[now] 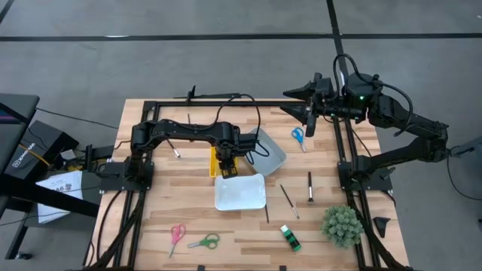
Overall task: Pick & Place Paint Supplies
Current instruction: Put the yellow paint bottle into the yellow bin
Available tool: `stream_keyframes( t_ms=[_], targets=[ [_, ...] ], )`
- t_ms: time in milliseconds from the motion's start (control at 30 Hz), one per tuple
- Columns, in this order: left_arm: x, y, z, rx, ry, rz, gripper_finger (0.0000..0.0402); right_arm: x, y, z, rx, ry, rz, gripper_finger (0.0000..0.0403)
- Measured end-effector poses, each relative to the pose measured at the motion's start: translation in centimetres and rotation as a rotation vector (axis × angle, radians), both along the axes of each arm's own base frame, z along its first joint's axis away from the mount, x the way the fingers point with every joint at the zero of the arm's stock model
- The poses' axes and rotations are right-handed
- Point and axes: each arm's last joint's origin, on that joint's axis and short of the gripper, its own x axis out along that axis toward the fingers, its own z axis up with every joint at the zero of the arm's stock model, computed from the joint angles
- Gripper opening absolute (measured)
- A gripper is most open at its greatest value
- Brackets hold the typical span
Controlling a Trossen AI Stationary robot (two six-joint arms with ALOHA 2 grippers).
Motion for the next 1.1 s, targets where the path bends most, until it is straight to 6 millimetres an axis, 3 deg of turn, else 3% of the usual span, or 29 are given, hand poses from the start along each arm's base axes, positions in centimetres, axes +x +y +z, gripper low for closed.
stream_keyframes(
  t_ms=[1100],
  targets=[
    [0.22,-0.05,-0.04,-0.032,-0.017,0.068,0.0111,-0.01,0.0,-0.11,0.002,0.012,0.0,0.0225]
  ],
)
